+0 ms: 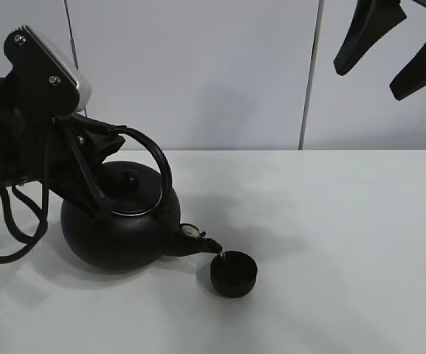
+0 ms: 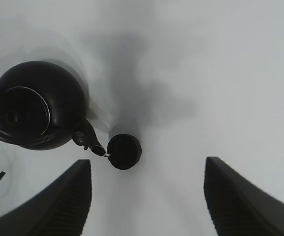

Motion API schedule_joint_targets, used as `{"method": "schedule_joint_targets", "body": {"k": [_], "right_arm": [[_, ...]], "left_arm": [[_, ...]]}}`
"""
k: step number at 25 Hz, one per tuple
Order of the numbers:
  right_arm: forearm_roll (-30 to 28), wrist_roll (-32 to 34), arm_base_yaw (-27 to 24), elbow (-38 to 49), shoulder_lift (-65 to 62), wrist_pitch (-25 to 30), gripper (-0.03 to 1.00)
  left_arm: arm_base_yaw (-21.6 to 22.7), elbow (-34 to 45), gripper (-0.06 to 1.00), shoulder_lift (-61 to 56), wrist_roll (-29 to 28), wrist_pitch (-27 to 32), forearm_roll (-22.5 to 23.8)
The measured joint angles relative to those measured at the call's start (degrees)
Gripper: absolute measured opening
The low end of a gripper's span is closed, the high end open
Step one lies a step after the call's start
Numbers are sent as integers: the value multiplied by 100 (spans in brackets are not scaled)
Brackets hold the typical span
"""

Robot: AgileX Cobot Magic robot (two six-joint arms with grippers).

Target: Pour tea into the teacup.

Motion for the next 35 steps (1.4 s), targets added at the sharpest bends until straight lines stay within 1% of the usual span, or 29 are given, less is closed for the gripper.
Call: {"method": "schedule_joint_targets", "body": {"k": [9,11,14,19,23,25,27,35], "right_arm": [[0,0,0,0,0,-10,45],[0,0,0,0,0,-7,45],[0,0,0,0,0,-7,45],[0,0,0,0,0,-7,45],[0,0,0,0,0,-7,45],[0,0,0,0,0,-7,45],[0,0,0,0,0,-7,45],[0,0,0,0,0,-7,45]], "left_arm": [[0,0,12,0,30,0,0],[0,0,12,0,-88,-6,-47],[0,18,12,0,-632,-95,-243],[0,289,12,0,-1836,-790,-401],[0,657,12,0,-2791,-862,-755],[0,869,12,0,-3053,-862,-830],[0,1053,12,0,-3199,-857,-891],[0,1463,12,-63,-3337,-1100,-918]]}}
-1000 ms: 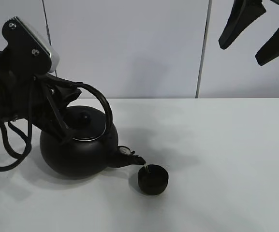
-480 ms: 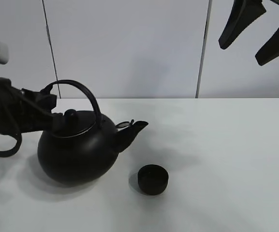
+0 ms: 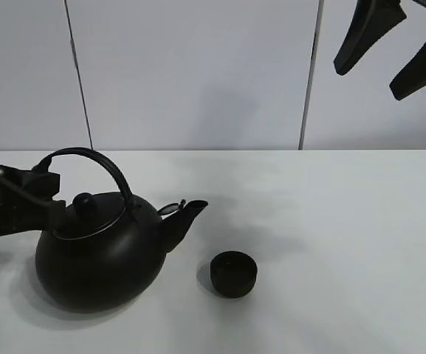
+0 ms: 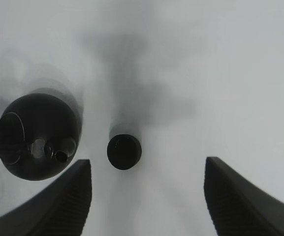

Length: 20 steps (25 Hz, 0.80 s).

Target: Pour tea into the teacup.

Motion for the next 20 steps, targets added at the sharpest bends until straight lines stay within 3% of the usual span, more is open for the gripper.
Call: {"method": "schedule_joint_targets", "body": {"k": [7,14,20], "right_arm": [[0,0,0,0,0,0,45],[0,0,0,0,0,6,45],[0,0,0,0,0,1,45]], "left_arm": [[0,40,12,0,-33,-59,13],[0,40,25,-5,-119,-163,247],[0,139,30,-39,-369,-301,337]]}}
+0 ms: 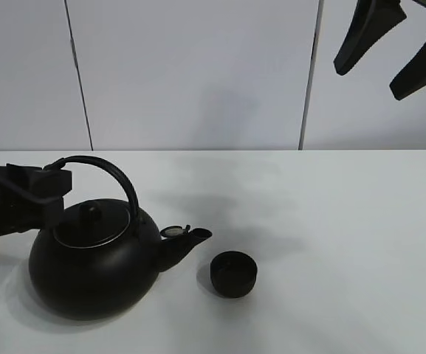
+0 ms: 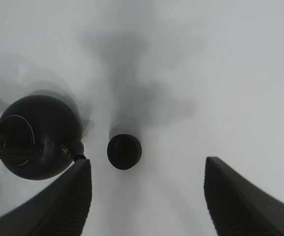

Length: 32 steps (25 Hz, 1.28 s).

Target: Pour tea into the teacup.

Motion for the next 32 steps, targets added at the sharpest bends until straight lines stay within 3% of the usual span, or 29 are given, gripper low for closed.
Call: {"method": "schedule_joint_targets", "body": {"k": [9,17,22,26,32], "right_arm": [[0,0,0,0,0,0,45],[0,0,0,0,0,0,45],[0,0,0,0,0,0,45],[0,0,0,0,0,0,45],[0,0,0,0,0,0,45]], "left_arm": [[0,316,31,-128,-393,-39,131],[0,500,31,-1119,-550,-39,131],[0,319,35,-1812,-1109,13,255],[0,-292,36,-2130,-1645,851,671],[0,-1749,38,-2155,-2415,3354,1615]]}}
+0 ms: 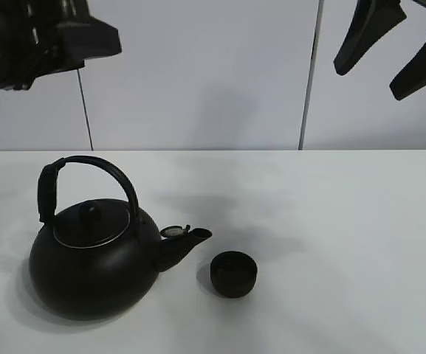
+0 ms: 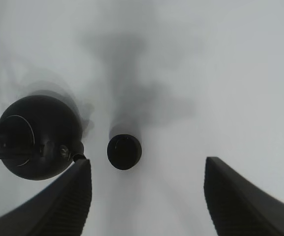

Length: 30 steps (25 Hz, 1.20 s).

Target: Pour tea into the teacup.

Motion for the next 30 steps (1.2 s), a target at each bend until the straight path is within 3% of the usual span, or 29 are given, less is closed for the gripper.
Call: {"method": "schedule_joint_targets", "body": {"k": [4,6,8,12,25,30], "right_arm": [[0,0,0,0,0,0,45],[0,0,0,0,0,0,45],[0,0,0,0,0,0,45],[0,0,0,0,0,-10,45],[0,0,0,0,0,-17,45],[0,0,0,0,0,-17,45]], "left_arm": [[0,-1007,41,0,-637,1754,784],[0,-1466,42,11,-893,2619,934],[0,-1819,42,31,-1058,3281,941],[0,-2401,42,48,-1165,4375,529],[0,-3242,42,897,-1076,6053,-493],[0,-3755,42,1276,-153,6647,-1089]]}}
